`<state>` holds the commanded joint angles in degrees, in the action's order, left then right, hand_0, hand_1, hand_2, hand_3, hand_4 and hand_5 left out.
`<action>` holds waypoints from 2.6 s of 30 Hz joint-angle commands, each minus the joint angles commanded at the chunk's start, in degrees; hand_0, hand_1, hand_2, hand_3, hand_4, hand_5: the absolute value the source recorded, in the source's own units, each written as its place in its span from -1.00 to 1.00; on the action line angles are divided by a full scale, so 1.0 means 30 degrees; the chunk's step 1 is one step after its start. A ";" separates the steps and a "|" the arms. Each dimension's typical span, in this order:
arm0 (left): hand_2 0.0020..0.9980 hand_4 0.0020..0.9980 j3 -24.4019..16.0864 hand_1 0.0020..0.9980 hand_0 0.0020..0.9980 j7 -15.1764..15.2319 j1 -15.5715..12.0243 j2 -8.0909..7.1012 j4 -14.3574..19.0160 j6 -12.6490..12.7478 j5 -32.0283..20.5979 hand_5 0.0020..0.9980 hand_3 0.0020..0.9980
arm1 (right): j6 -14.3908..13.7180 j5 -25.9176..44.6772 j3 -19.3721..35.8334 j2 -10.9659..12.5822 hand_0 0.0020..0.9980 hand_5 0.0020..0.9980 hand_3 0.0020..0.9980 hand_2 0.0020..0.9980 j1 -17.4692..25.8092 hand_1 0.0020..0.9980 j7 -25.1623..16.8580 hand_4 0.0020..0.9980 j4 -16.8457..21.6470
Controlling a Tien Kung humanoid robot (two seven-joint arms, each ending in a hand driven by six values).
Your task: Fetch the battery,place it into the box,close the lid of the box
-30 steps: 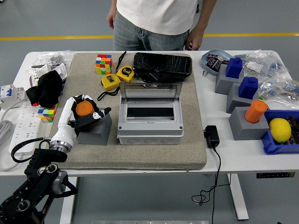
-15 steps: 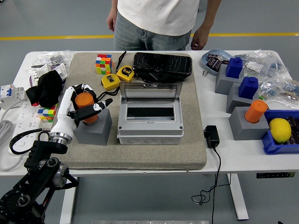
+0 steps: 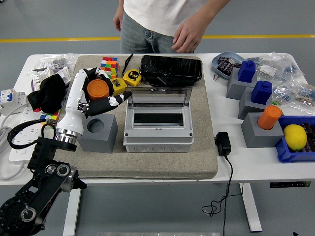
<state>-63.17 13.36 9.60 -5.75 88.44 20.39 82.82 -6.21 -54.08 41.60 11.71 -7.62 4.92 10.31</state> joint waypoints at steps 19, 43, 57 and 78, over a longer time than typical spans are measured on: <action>-0.99 0.93 0.7979 -1.00 -0.86 -0.0377 0.3723 -0.1032 -0.1232 -0.0222 0.3675 0.18 -1.00 | -0.0008 0.0139 -0.0384 0.0027 1.00 1.00 0.72 0.83 -0.0209 0.97 0.0076 1.00 0.0000; -0.99 1.00 0.8720 -1.00 -0.86 0.0817 0.7390 0.0506 -0.8733 0.1030 0.5490 -0.72 -0.99 | -0.0001 0.0335 -0.0778 0.0093 1.00 1.00 0.72 0.82 -0.0353 0.97 0.0097 1.00 0.0000; -0.99 0.94 0.8512 -1.00 -0.86 0.0626 0.8043 0.0956 -1.0349 0.1170 0.5700 -1.00 -0.98 | -0.0004 0.0429 -0.0987 0.0129 1.00 1.00 0.72 0.82 -0.0407 0.97 0.0090 1.00 0.0000; -0.87 1.00 0.8475 -0.95 -0.76 0.0975 0.7961 0.1049 -1.0638 0.0647 0.5521 0.19 -0.90 | 0.0058 0.0741 -0.1289 0.0156 1.00 1.00 0.72 0.82 -0.0432 0.97 0.0068 1.00 0.0000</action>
<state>-37.74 16.29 33.48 -2.60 56.52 22.33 99.39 -6.04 -51.86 37.74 12.18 -8.91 5.12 10.31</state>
